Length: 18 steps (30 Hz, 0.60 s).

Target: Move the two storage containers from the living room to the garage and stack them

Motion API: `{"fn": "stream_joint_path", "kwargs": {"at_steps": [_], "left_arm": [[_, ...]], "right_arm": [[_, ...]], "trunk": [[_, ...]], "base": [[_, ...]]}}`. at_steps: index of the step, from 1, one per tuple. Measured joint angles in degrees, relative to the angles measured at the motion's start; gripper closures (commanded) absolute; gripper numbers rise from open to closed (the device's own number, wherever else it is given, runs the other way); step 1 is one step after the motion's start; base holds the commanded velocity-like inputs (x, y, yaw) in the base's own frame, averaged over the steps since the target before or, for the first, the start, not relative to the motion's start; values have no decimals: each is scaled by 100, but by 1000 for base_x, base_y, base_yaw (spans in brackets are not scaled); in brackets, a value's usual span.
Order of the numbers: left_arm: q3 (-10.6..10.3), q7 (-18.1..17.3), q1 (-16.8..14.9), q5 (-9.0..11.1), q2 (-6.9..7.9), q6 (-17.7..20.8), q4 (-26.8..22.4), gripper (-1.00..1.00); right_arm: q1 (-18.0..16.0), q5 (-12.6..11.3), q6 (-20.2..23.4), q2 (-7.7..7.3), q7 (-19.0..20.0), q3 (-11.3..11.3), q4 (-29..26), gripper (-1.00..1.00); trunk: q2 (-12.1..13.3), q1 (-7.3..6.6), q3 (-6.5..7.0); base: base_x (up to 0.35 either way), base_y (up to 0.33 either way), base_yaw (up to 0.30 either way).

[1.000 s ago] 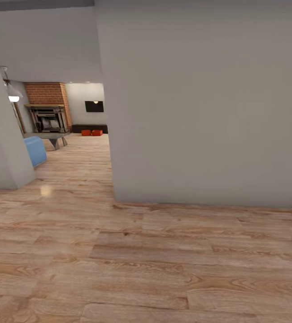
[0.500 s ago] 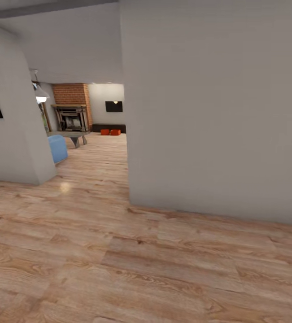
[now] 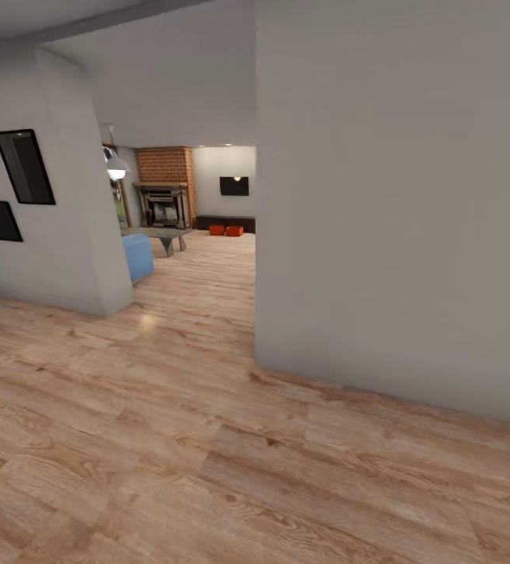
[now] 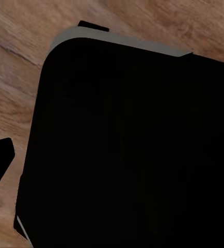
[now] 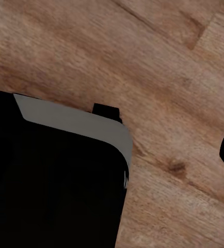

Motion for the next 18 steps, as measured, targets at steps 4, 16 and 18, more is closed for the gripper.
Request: {"fn": "stream_joint_path", "kwargs": {"at_steps": [4,16,18], "left_arm": [[0,0,0,0,0,1,0,-100],[0,0,0,0,0,1,0,-100],[0,0,0,0,0,1,0,-100]], "right_arm": [[-1,3,0,-3,0,0,0,-100],[0,2,-3,14,0,-3,0,-100],[0,0,-3,12,-4,-6,0,-100]], "trunk": [[0,0,0],[0,0,2],[0,0,8]], "base": [[324,0,240],[324,0,47],[324,0,147]]}}
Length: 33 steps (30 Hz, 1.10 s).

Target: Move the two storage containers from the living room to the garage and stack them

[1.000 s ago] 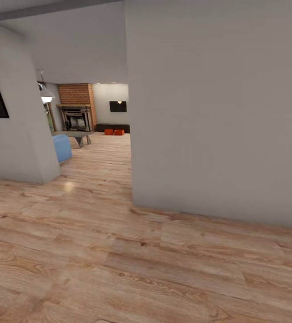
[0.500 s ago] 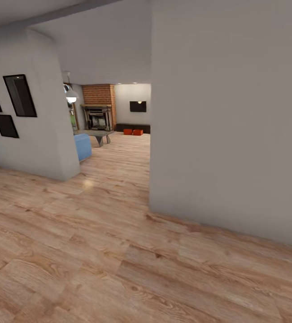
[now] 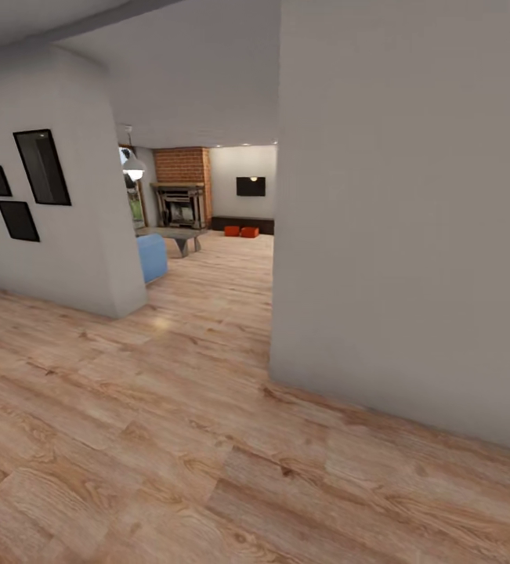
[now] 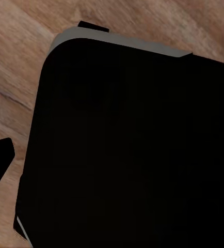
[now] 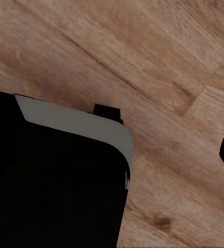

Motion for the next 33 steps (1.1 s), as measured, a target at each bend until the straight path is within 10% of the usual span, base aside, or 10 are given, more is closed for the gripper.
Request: {"fn": "stream_joint_path", "kwargs": {"at_steps": [33], "left_arm": [[0,0,0,0,0,-9,0,-100]], "right_arm": [[0,-2,9,-11,-5,-3,0,-100]], "trunk": [[0,0,35]], "base": [[324,0,144]]}}
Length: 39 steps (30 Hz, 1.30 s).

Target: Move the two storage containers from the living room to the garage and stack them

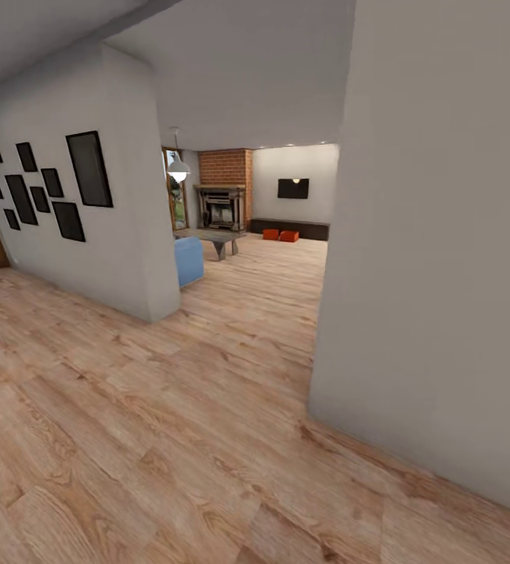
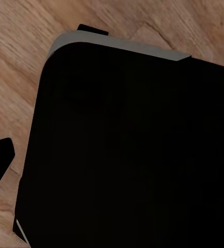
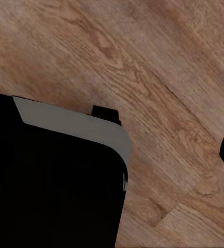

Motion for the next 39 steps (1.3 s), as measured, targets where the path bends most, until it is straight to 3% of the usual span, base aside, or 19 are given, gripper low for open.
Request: {"fn": "stream_joint_path", "kwargs": {"at_steps": [39], "left_arm": [[0,0,0,0,0,-13,1,-100]], "right_arm": [[0,8,25,27,13,9,0,-100]], "trunk": [[0,0,0]], "base": [[324,0,10]]}}
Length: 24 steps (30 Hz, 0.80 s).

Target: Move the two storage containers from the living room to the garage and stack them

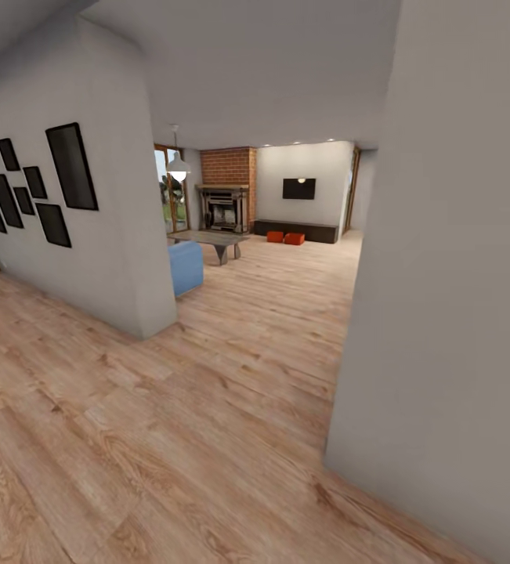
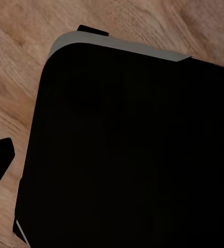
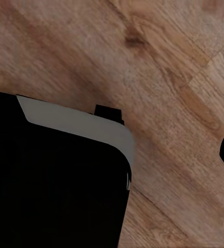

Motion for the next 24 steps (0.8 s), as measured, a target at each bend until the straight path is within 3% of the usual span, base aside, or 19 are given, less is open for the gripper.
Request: {"fn": "stream_joint_path", "kwargs": {"at_steps": [20,24], "left_arm": [[0,0,0,0,0,-5,1,-100],[0,0,0,0,0,-5,-1,-100]], "right_arm": [[-2,0,-16,-18,-3,-1,0,-100],[-2,0,-16,-25,1,0,0,-100]], "trunk": [[0,0,0],[0,0,0]], "base": [[324,0,238],[324,0,39]]}}
